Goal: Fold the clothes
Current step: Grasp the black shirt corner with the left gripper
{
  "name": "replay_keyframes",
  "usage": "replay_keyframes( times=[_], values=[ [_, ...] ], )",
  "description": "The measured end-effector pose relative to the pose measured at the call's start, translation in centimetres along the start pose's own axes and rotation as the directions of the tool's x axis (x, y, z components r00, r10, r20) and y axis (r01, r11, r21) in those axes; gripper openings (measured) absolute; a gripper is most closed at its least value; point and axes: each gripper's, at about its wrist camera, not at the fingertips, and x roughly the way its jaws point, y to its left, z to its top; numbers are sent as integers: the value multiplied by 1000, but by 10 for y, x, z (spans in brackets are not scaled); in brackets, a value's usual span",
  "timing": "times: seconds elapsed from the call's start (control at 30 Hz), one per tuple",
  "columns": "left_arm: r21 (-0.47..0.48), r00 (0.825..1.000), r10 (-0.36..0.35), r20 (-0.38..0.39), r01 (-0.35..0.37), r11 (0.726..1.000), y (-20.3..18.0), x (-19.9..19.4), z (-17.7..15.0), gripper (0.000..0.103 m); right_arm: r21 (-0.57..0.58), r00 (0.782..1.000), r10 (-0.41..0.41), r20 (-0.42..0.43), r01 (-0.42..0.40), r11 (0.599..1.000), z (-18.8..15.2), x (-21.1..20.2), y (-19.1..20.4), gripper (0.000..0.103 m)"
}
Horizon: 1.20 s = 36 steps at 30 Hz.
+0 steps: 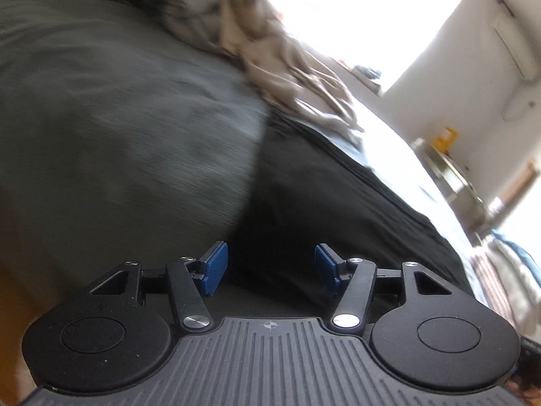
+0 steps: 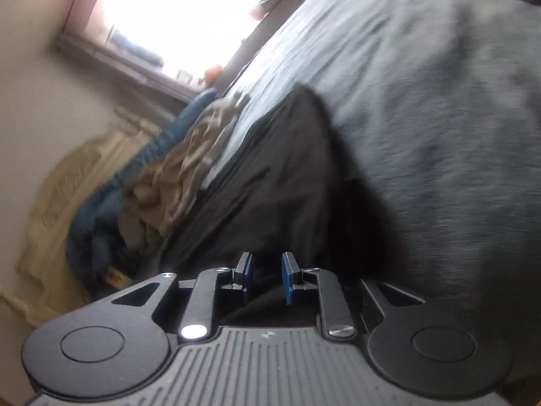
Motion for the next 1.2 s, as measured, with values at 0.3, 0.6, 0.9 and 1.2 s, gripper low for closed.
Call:
replay_keyframes(
  times=[0.3, 0.6, 0.9, 1.2],
  values=[
    [-112, 997, 45, 60, -38, 993, 37, -15, 11, 59, -169, 989, -127, 75, 138, 976, -1, -8, 35, 31],
    [-160, 999, 40, 32, -35, 987, 48, -21, 23, 64, -771, 999, -16, -40, -21, 637, -95, 78, 189, 39],
    [-156, 999, 29, 34, -23, 988, 53, -22, 37, 71, -978, 985, 37, -169, -172, 119, -212, 140, 270, 43],
    [-142, 1000, 17, -2, -17, 990, 56, -7, 40, 72, -961, 983, -7, -184, -181, -209, -284, 190, 279, 42]
  ],
)
